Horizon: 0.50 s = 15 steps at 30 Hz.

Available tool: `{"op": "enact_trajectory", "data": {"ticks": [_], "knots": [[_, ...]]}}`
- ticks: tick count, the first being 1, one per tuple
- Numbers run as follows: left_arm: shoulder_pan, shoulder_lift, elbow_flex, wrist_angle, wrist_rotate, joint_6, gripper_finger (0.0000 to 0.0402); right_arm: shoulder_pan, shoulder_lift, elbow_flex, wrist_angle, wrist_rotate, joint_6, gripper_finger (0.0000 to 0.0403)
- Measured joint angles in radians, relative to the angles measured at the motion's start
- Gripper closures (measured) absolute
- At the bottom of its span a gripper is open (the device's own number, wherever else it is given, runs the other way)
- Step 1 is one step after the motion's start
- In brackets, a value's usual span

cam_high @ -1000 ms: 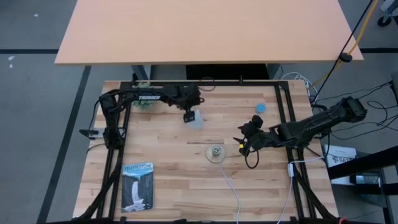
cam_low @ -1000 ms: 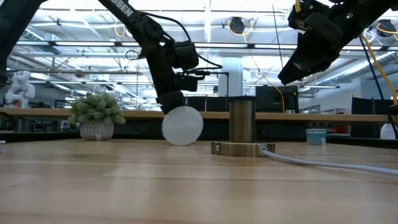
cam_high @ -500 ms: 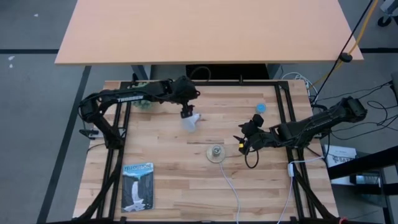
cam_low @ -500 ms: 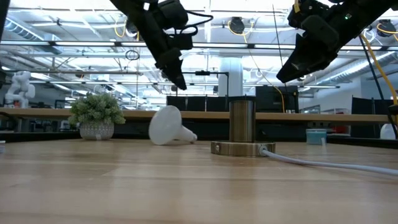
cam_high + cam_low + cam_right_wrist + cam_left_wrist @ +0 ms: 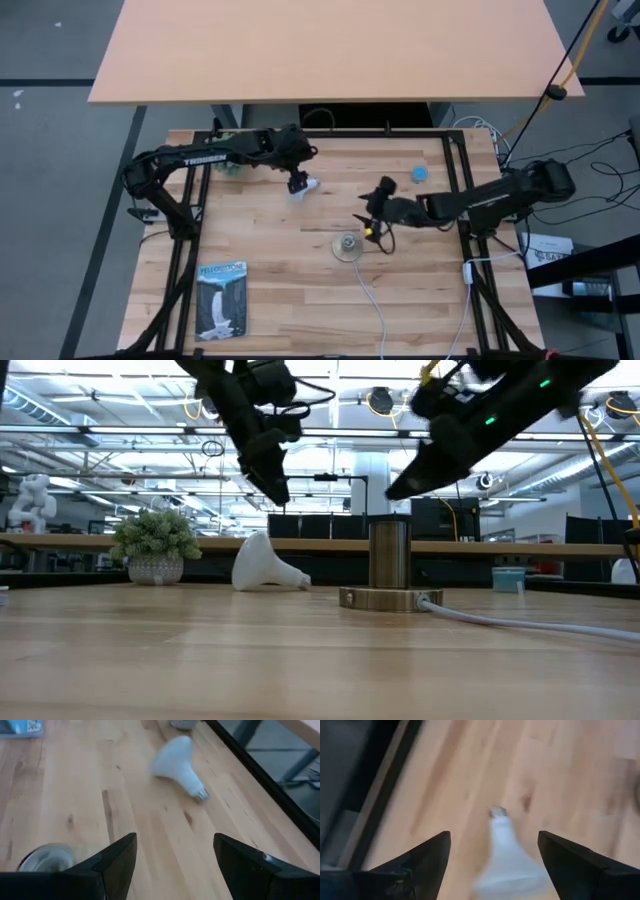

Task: Screw lightbulb
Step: Insert the lightbulb into the desk lamp

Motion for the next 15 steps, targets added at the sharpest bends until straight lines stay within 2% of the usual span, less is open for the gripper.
{"op": "enact_trajectory", "data": {"ticks": [3, 6, 10, 15], "knots": [[0.007, -0.057, -0.066, 0.031, 0.071, -0.043, 0.0095, -0.079, 0.068, 0.008, 0.121, -0.117, -0.052, 0.0147], [-0.010, -0.139, -0.179, 0.079, 0.081, -0.093, 0.0095, -0.154, 0.152, 0.090, 0.127, -0.239, -0.118, 0.0147], [-0.056, -0.294, -0.348, 0.242, 0.079, -0.203, 0.0095, -0.227, 0.301, 0.298, -0.003, -0.331, -0.228, 0.0147], [-0.131, -0.454, -0.528, 0.398, 0.003, -0.340, 0.0095, -0.292, 0.511, 0.589, -0.170, -0.340, -0.308, 0.0147]]}}
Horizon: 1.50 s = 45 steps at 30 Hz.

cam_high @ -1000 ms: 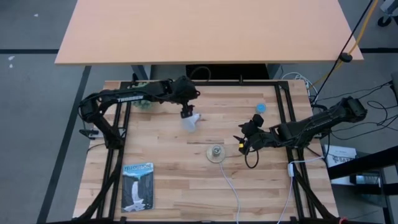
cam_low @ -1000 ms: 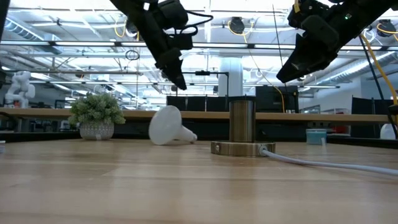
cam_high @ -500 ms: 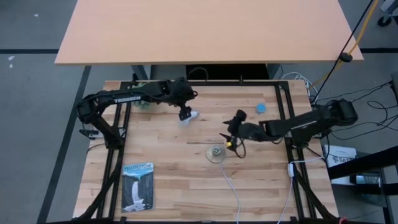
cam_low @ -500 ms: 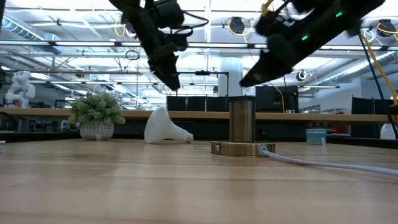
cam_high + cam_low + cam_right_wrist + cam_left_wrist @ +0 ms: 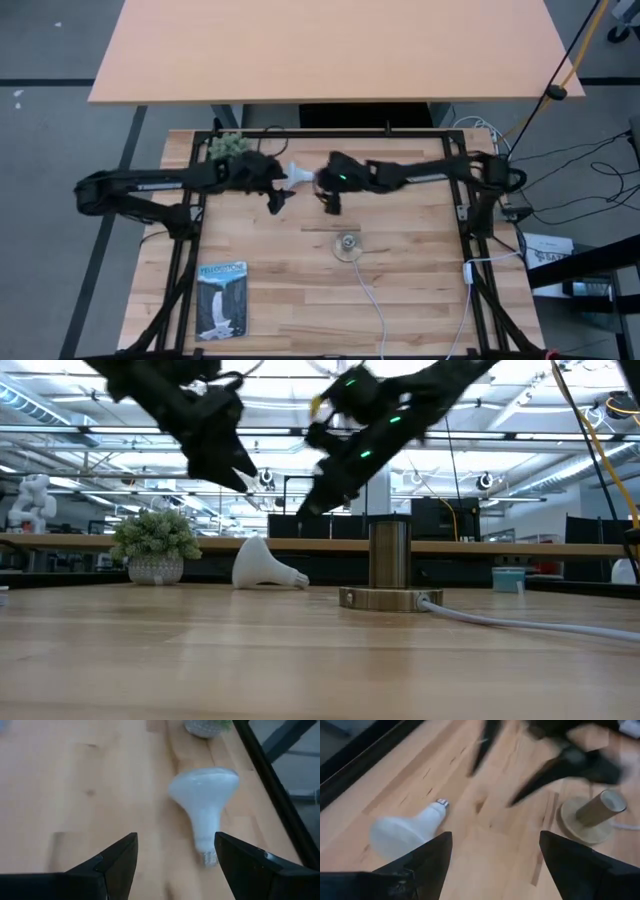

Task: Screw lightbulb
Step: Insert the lightbulb into the desk lamp

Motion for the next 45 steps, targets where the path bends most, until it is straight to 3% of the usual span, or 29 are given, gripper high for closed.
{"op": "enact_trajectory", "data": {"ticks": [10, 14, 18, 21, 28, 34, 45], "knots": [[-0.125, -0.077, -0.115, 0.033, -0.125, -0.107, 0.0095, -0.124, 0.378, 0.499, -0.297, -0.054, 0.014, 0.0147], [-0.152, -0.077, -0.123, 0.033, -0.169, -0.134, 0.0095, -0.150, 0.485, 0.686, -0.379, 0.035, 0.059, 0.0149], [-0.177, -0.077, -0.123, 0.036, -0.203, -0.157, 0.0095, -0.177, 0.586, 0.865, -0.555, 0.018, 0.152, 0.0169], [-0.195, -0.077, -0.123, 0.034, -0.221, -0.178, 0.0095, -0.187, 0.641, 0.944, -0.643, -0.005, 0.127, 0.0180], [-0.215, -0.077, -0.123, 0.038, -0.263, -0.184, 0.0095, -0.183, 0.669, 0.979, -0.653, -0.001, 0.123, 0.0194], [-0.215, -0.077, -0.123, 0.037, -0.274, -0.187, 0.0095, -0.193, 0.660, 0.978, -0.702, 0.040, 0.062, 0.0285], [-0.215, -0.077, -0.123, 0.036, -0.305, -0.184, 0.0095, -0.181, 0.504, 0.978, -0.953, 0.057, 0.017, 0.0286]]}}
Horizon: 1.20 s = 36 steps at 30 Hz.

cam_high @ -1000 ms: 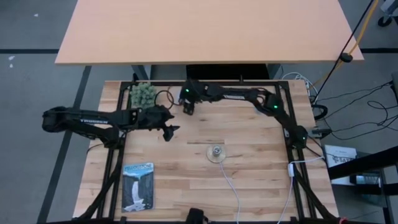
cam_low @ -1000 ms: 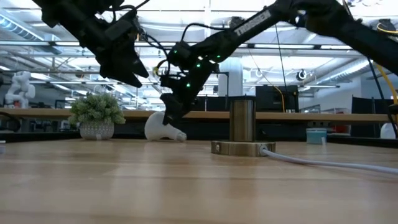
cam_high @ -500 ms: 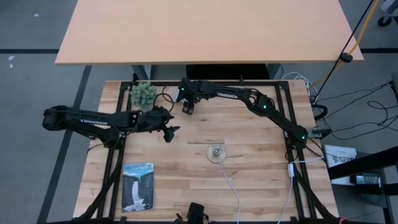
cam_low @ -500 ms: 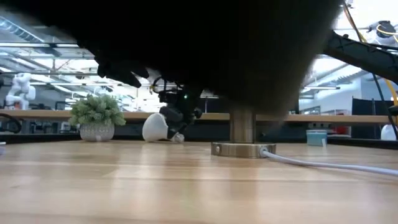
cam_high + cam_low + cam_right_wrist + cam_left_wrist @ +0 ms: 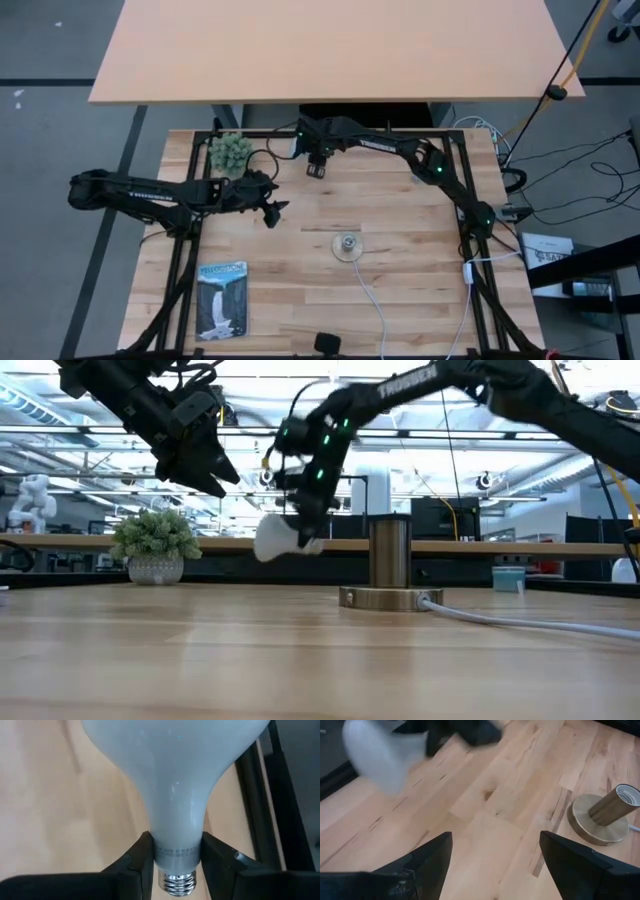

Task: Screw lightbulb
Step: Insert the lightbulb into the desk lamp

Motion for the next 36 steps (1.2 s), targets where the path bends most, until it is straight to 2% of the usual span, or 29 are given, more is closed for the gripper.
{"op": "enact_trajectory", "data": {"ticks": [5, 9, 12, 16, 19, 21, 23, 25, 28, 31, 33, 36], "knots": [[0.000, 0.000, 0.000, 0.006, -0.011, -0.002, 0.0095, 0.038, -0.113, 0.000, -0.225, -0.046, 0.039, 0.0285], [-0.001, 0.000, 0.000, 0.006, -0.018, -0.036, 0.0095, 0.070, -0.228, -0.068, -0.280, -0.115, 0.077, 0.0285], [-0.016, 0.000, 0.000, 0.005, -0.019, -0.047, 0.0095, 0.103, -0.375, -0.226, -0.274, -0.114, 0.130, 0.0285], [-0.046, 0.003, 0.000, 0.007, -0.025, -0.054, 0.0095, 0.178, -0.658, -0.575, -0.151, -0.099, 0.273, 0.0285], [-0.068, 0.021, 0.000, 0.018, -0.027, -0.079, 0.0095, 0.270, -0.909, -0.892, 0.035, -0.031, 0.447, 0.0285], [-0.078, 0.046, 0.000, 0.044, -0.027, -0.080, 0.0095, 0.352, -1.071, -1.094, 0.229, 0.051, 0.554, 0.0285], [-0.084, 0.085, 0.000, 0.097, -0.025, -0.077, 0.0095, 0.437, -1.205, -1.294, 0.512, 0.144, 0.629, 0.0285], [-0.085, 0.139, 0.000, 0.182, -0.006, -0.051, 0.0095, 0.507, -1.288, -1.487, 0.847, 0.202, 0.632, 0.0285], [-0.085, 0.243, 0.000, 0.376, 0.063, 0.024, 0.0095, 0.563, -1.288, -1.726, 1.349, 0.238, 0.581, 0.0285], [-0.083, 0.363, 0.000, 0.586, 0.121, 0.098, 0.0095, 0.599, -1.195, -1.863, 1.736, 0.262, 0.498, 0.0285], [-0.080, 0.431, 0.000, 0.700, 0.139, 0.108, 0.0095, 0.614, -1.136, -1.898, 1.889, 0.282, 0.437, 0.0285], [-0.077, 0.515, 0.000, 0.804, 0.204, 0.082, 0.0095, 0.630, -1.057, -1.908, 1.922, 0.263, 0.405, 0.0285]]}}
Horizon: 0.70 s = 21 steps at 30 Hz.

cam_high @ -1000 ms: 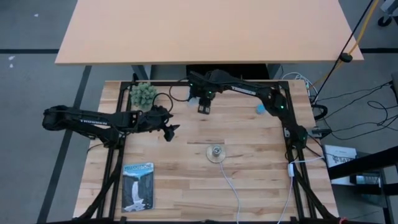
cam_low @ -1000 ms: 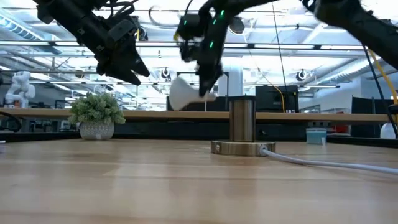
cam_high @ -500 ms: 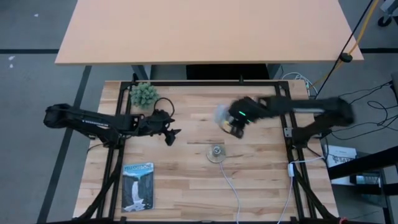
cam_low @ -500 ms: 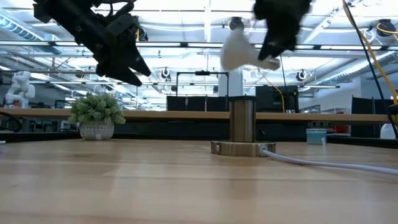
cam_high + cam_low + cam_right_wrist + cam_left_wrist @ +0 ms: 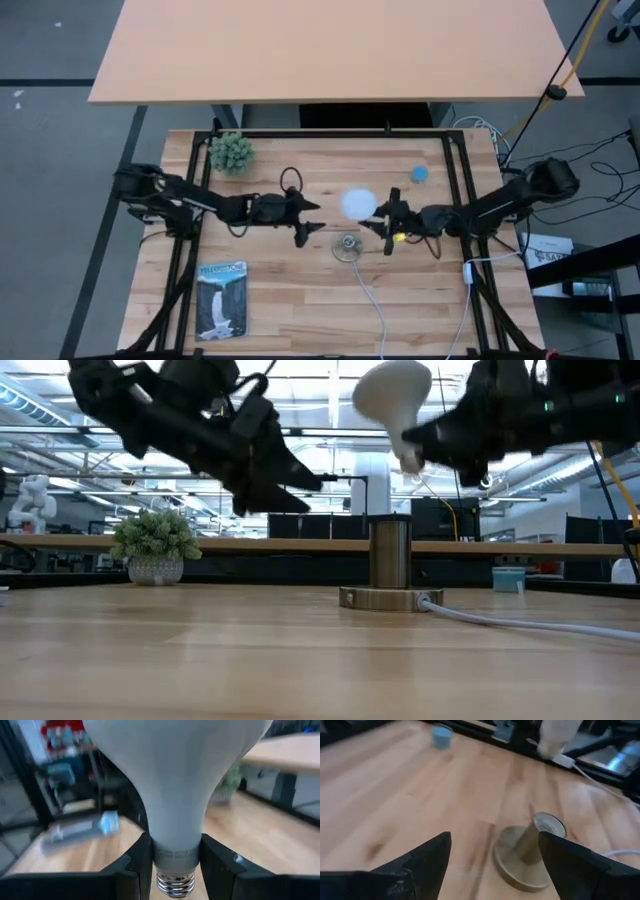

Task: Screw lightbulb
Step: Insert the lightbulb into the desk lamp

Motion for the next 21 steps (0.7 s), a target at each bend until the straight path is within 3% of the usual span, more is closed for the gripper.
{"op": "enact_trajectory", "data": {"ticks": [4, 8, 13, 17, 21], "knots": [[0.010, 0.091, 0.057, 0.052, 0.072, -0.004, 0.0095, 0.029, 0.116, 0.017, 0.042, -0.034, 0.032, 0.0285], [0.010, 0.163, 0.133, -0.002, 0.132, 0.024, 0.0095, 0.053, 0.226, 0.021, 0.228, -0.025, 0.015, 0.0285], [0.005, 0.182, 0.160, 0.004, 0.223, 0.076, 0.0101, 0.089, 0.287, 0.021, 0.274, -0.024, 0.057, 0.0285], [-0.008, 0.183, 0.159, 0.018, 0.244, 0.125, 0.0141, 0.119, 0.292, 0.028, 0.282, -0.013, 0.084, 0.0285], [-0.024, 0.183, 0.159, 0.019, 0.249, 0.136, 0.0201, 0.143, 0.292, 0.059, 0.268, 0.022, -0.002, 0.0285]]}}
